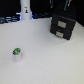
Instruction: Open the kcup holder, insert the kcup into the holder, and close the kcup holder
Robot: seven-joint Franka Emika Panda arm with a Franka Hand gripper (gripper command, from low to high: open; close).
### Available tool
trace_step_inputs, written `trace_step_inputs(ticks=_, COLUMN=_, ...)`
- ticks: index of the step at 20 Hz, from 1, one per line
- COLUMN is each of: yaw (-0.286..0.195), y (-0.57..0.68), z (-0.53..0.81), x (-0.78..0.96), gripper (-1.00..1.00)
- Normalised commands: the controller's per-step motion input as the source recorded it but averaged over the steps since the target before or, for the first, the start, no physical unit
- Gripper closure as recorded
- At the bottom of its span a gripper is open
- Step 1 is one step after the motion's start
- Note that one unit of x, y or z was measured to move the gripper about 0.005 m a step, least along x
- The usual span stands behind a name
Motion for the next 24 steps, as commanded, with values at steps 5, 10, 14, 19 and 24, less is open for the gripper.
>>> trace_step_inputs(ticks=5, yaw=-0.190, y=0.68, z=-0.27, x=-0.22, gripper=-1.00)
trace_step_inputs(ticks=10, yaw=-0.178, y=0.56, z=-0.34, x=-0.20, gripper=-1.00)
trace_step_inputs(ticks=14, yaw=-0.153, y=0.35, z=-0.39, x=-0.16, gripper=-1.00)
trace_step_inputs(ticks=19, yaw=-0.122, y=0.19, z=-0.37, x=-0.06, gripper=-1.00)
trace_step_inputs(ticks=24, yaw=-0.050, y=0.20, z=-0.35, x=-0.05, gripper=-1.00)
